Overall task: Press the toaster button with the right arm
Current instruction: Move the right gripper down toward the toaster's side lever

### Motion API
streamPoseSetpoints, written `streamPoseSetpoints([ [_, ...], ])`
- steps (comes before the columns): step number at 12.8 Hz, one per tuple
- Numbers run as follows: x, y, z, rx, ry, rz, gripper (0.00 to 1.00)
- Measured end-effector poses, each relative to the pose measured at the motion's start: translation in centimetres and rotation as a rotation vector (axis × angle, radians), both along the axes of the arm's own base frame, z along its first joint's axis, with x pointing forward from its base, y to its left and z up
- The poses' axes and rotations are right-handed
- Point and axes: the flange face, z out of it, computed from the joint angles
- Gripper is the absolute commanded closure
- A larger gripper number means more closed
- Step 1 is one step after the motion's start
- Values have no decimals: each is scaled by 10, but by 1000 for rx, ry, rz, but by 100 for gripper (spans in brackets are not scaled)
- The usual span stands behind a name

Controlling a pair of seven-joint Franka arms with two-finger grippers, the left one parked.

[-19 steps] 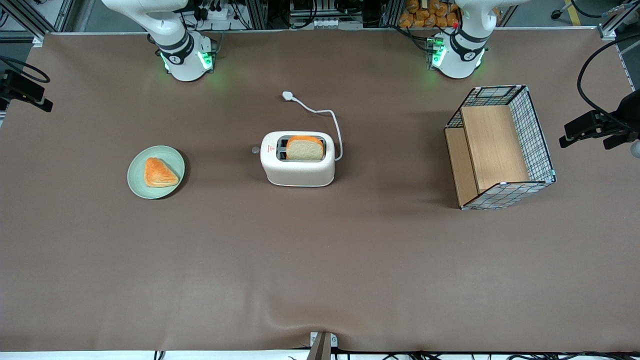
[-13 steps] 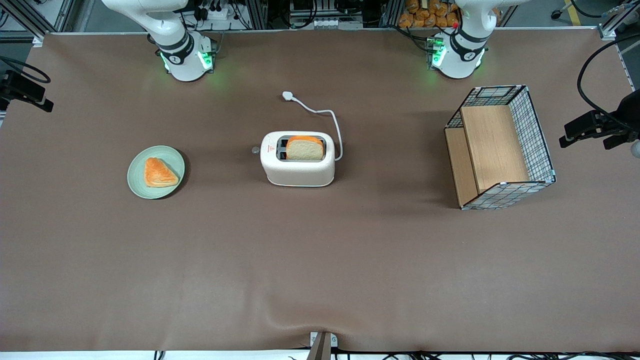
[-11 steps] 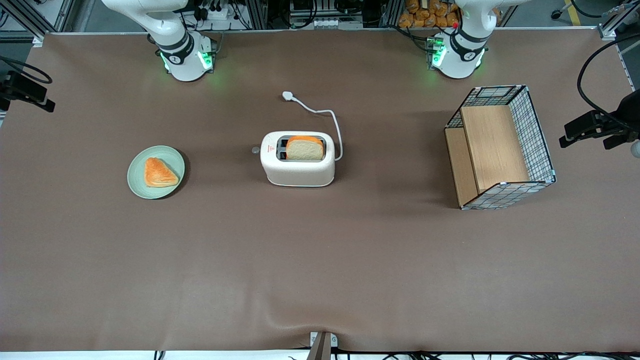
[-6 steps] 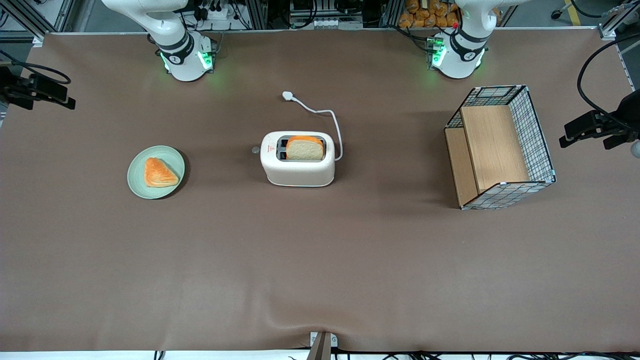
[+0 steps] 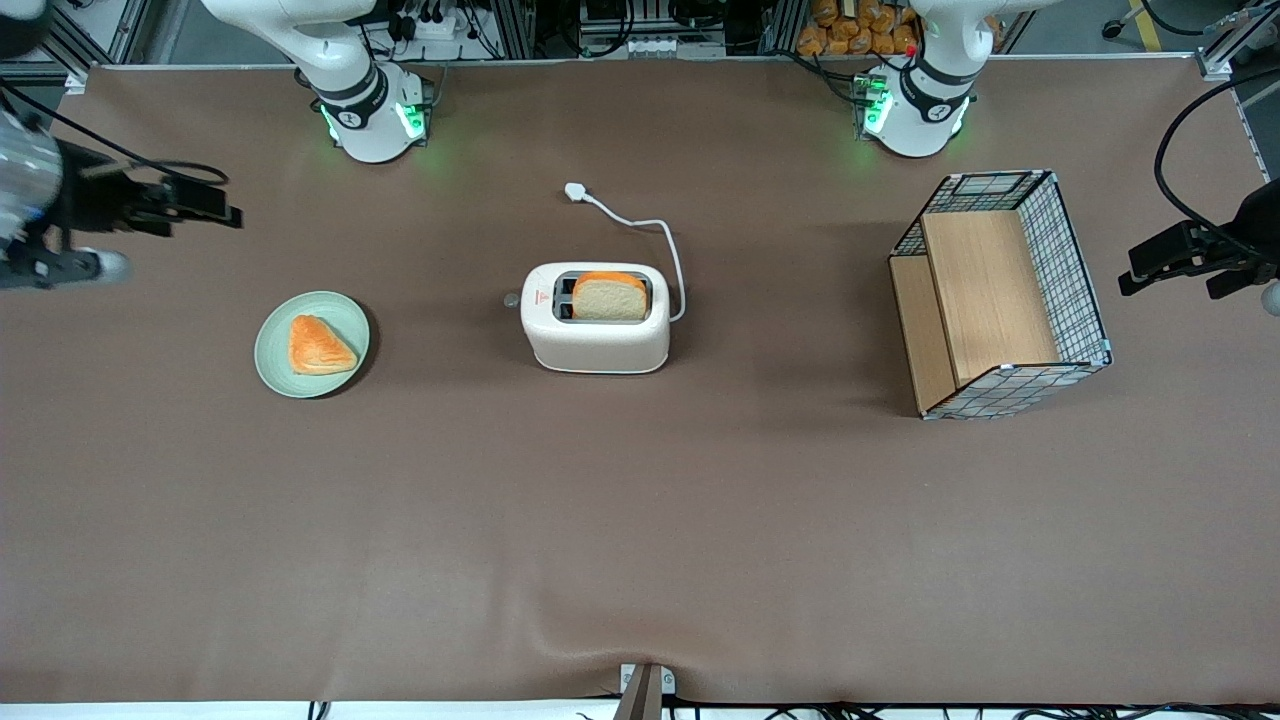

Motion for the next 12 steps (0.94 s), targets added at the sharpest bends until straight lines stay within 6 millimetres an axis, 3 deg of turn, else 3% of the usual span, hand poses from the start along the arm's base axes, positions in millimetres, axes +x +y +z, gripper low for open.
streamPoseSetpoints([
  [1, 1, 4, -21, 28, 22, -9, 0],
  [2, 1, 14, -44, 61, 51, -12, 16],
  [4, 0, 47, -89, 103, 100, 7, 57],
  [5, -1, 67, -109, 122, 118, 19, 98],
  [7, -2, 98, -138, 180, 161, 15, 100],
  [12, -4, 140, -182, 247, 120, -25, 100],
])
